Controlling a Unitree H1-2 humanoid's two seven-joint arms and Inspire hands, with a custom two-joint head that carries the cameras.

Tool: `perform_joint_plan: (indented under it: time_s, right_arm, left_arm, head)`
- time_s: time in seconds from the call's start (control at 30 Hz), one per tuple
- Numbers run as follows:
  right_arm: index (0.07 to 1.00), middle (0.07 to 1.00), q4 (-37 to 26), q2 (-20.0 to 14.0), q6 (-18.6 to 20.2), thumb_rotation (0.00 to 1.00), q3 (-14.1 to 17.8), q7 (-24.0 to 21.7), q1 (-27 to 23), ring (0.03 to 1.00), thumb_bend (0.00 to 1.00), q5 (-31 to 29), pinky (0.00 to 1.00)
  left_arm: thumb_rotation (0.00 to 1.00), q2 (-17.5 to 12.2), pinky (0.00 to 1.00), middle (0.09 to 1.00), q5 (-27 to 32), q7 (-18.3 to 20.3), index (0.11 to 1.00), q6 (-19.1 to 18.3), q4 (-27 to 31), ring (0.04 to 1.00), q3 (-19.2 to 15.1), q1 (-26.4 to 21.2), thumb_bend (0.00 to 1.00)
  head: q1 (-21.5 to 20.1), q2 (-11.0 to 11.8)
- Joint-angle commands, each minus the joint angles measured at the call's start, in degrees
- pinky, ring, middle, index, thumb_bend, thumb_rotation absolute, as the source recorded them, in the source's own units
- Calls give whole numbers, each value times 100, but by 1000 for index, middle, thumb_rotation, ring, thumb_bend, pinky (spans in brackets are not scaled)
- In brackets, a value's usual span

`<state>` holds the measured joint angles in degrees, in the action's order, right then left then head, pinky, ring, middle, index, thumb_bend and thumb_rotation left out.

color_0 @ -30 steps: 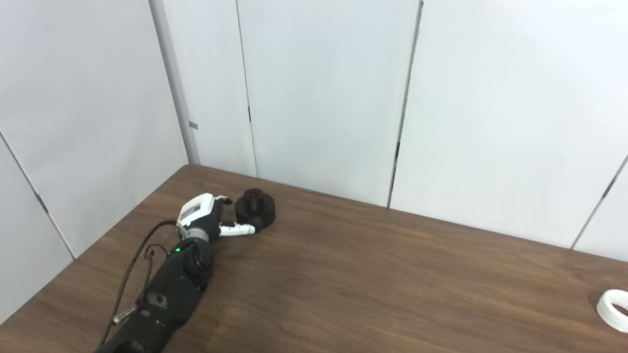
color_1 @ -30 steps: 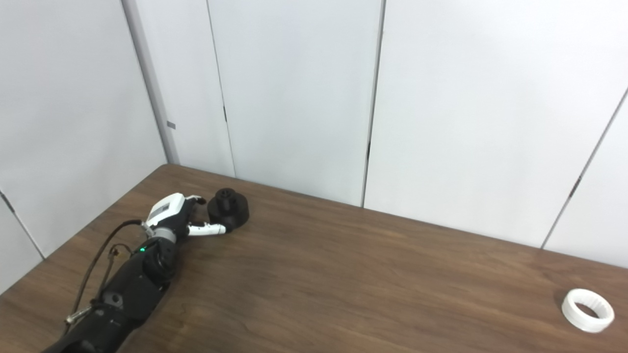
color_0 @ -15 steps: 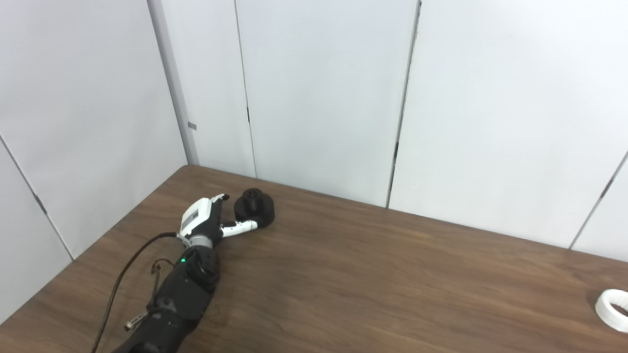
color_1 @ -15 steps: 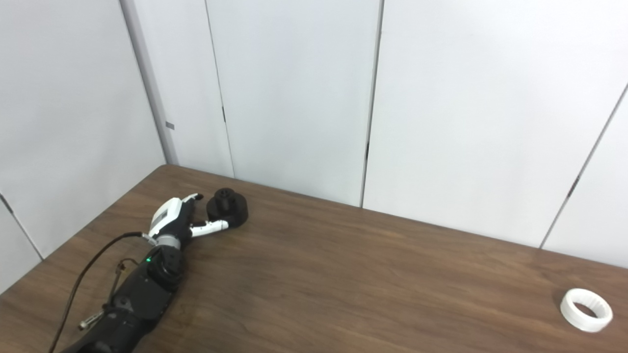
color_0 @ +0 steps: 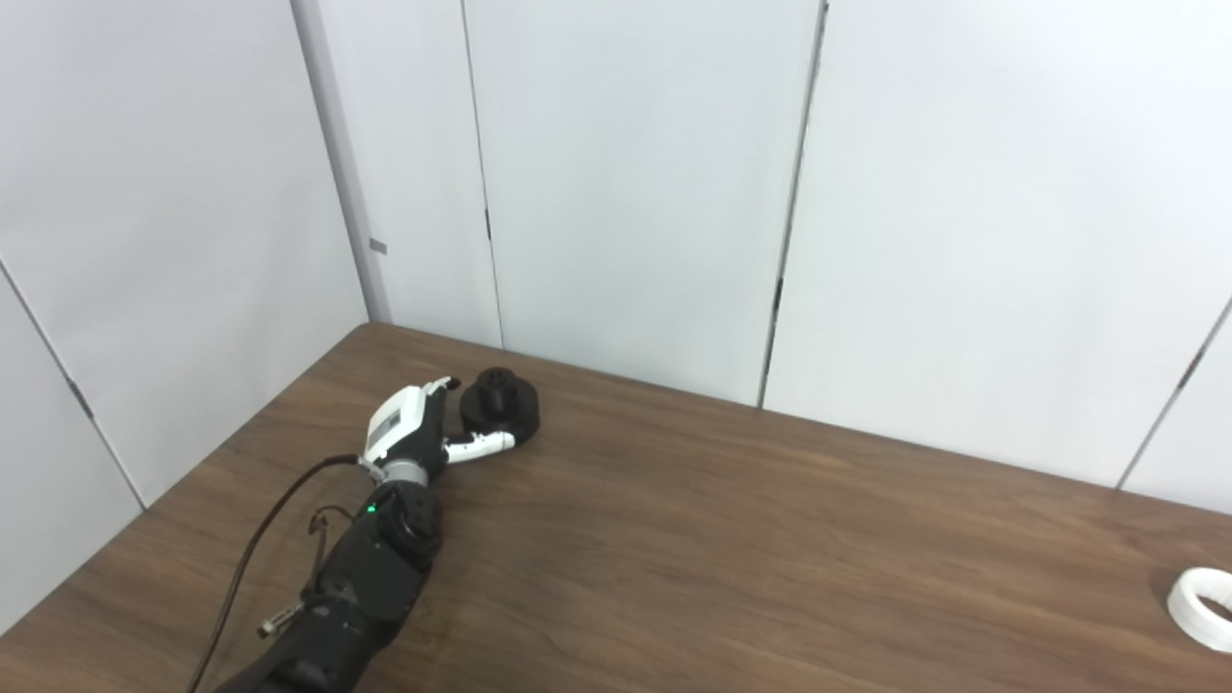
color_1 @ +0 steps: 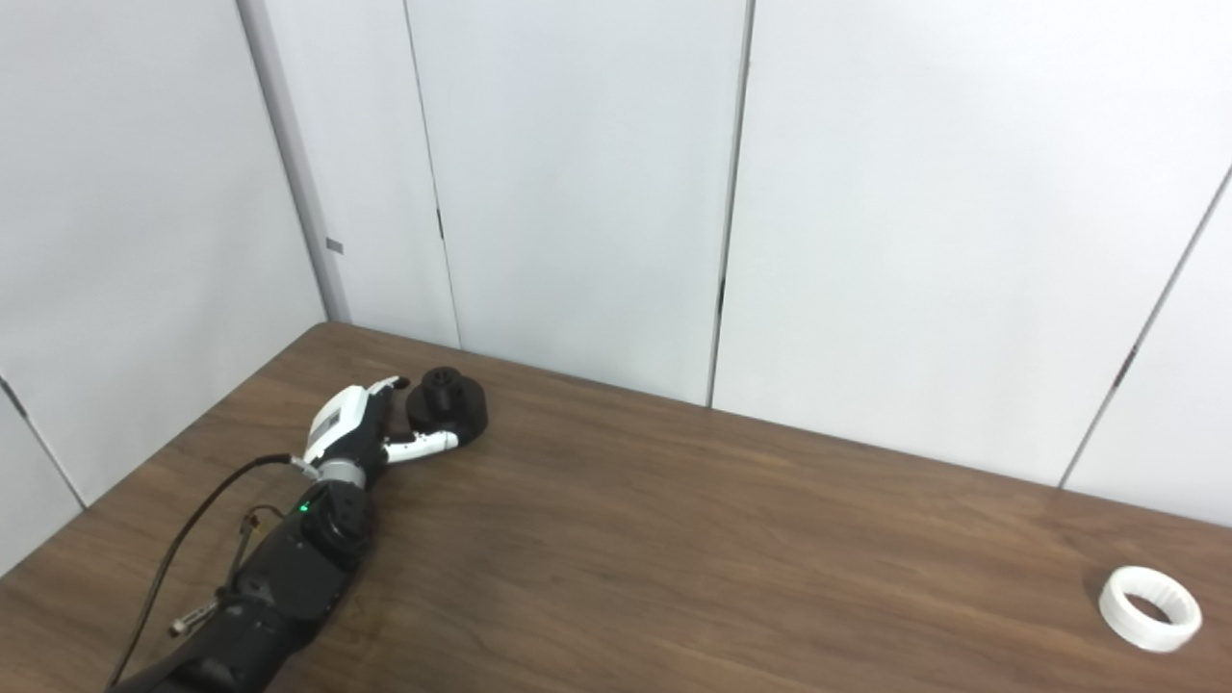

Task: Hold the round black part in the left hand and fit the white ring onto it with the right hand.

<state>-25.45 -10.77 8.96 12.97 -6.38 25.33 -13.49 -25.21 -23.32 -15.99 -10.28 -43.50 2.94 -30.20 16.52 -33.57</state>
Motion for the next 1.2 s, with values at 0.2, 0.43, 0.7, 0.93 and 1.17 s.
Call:
perform_joint_plan:
  time_s: [0.2,0.43,0.7,0.93,1.17]
  right_arm:
    - [994,987,-186,-73,-8,1000,27,15,46,1000,653,19,1000]
    - [998,985,-190,-64,-16,1000,29,12,46,1000,666,2,1000]
    - [998,990,-232,-71,14,1000,20,8,71,1000,665,13,1000]
    - [994,983,-227,-73,3,1000,17,15,78,1000,673,58,1000]
    - [984,983,-248,-89,7,1000,13,-17,98,1000,680,34,1000]
  left_arm:
    - [513,74,1000,955,-140,144,885,-190,-38,999,277,-223,1000]
    - [516,147,1000,951,-169,63,871,-204,-148,994,352,-290,1000]
    - [522,210,1000,944,-157,-61,872,-188,-310,989,395,-360,1000]
    - [513,269,1000,929,-103,-230,857,-135,-449,977,345,-413,1000]
    - [487,312,1000,918,22,-310,847,-34,-476,967,201,-401,1000]
  head:
    - [-32,-31]
    - [-44,-40]
    - [-39,-58]
    - [-33,-68]
    - [-37,-96]
